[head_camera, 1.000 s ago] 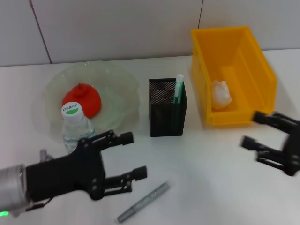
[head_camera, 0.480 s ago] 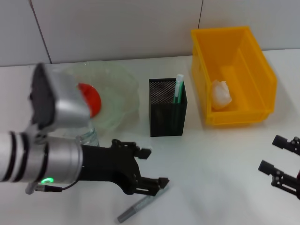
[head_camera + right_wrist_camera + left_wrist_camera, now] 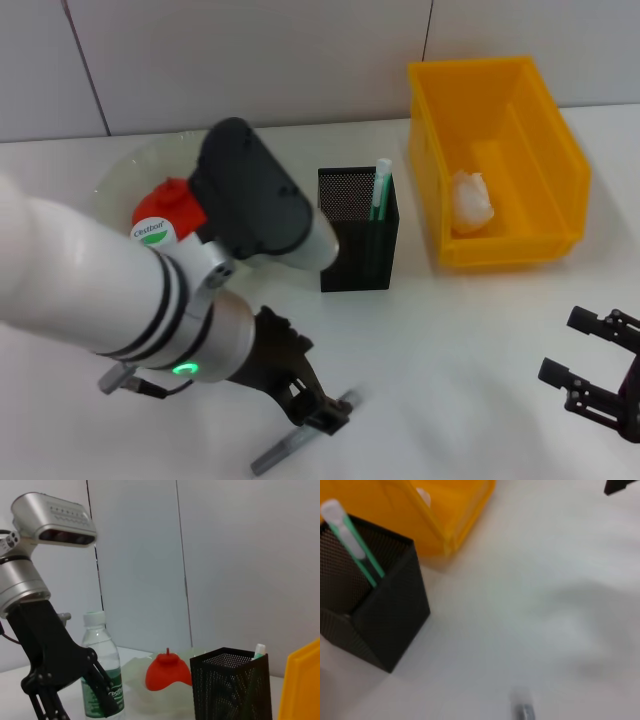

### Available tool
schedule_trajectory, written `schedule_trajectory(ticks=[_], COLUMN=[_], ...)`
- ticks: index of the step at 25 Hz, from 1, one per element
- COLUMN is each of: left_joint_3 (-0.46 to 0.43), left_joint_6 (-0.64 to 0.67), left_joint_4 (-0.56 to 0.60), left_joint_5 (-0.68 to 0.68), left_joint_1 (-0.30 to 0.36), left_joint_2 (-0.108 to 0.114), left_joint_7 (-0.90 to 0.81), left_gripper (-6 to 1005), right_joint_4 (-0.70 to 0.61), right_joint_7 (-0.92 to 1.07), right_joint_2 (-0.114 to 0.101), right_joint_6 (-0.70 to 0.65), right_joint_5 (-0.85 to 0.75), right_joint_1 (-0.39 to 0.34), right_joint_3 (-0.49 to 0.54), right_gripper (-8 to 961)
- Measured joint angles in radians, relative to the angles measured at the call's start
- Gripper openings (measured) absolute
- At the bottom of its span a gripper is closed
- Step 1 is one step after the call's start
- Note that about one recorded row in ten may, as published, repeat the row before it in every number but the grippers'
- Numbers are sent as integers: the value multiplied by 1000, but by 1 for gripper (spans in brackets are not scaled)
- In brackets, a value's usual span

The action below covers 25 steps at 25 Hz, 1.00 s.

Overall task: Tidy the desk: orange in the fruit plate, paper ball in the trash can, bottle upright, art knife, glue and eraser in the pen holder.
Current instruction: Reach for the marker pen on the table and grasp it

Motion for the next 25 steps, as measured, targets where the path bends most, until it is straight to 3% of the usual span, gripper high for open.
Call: schedule_trajectory(ticks=[8, 25], left_joint_3=[38, 100], left_joint_6=[54, 9], left_joint_4=[-91, -202], left_joint_5=[-8, 2], left_joint_1=[-105, -159], left_joint_2=[-1, -1], left_joint_7=[-99, -90], left_gripper=[798, 775], right_joint_4=[-29, -50], right_joint_7=[-29, -29], right_joint_2=[0, 1], right_joint_6=[0, 27], right_joint_5=[-20, -24], right_joint_1=[9, 33], right_joint_3=[5, 0], right_gripper=[727, 727])
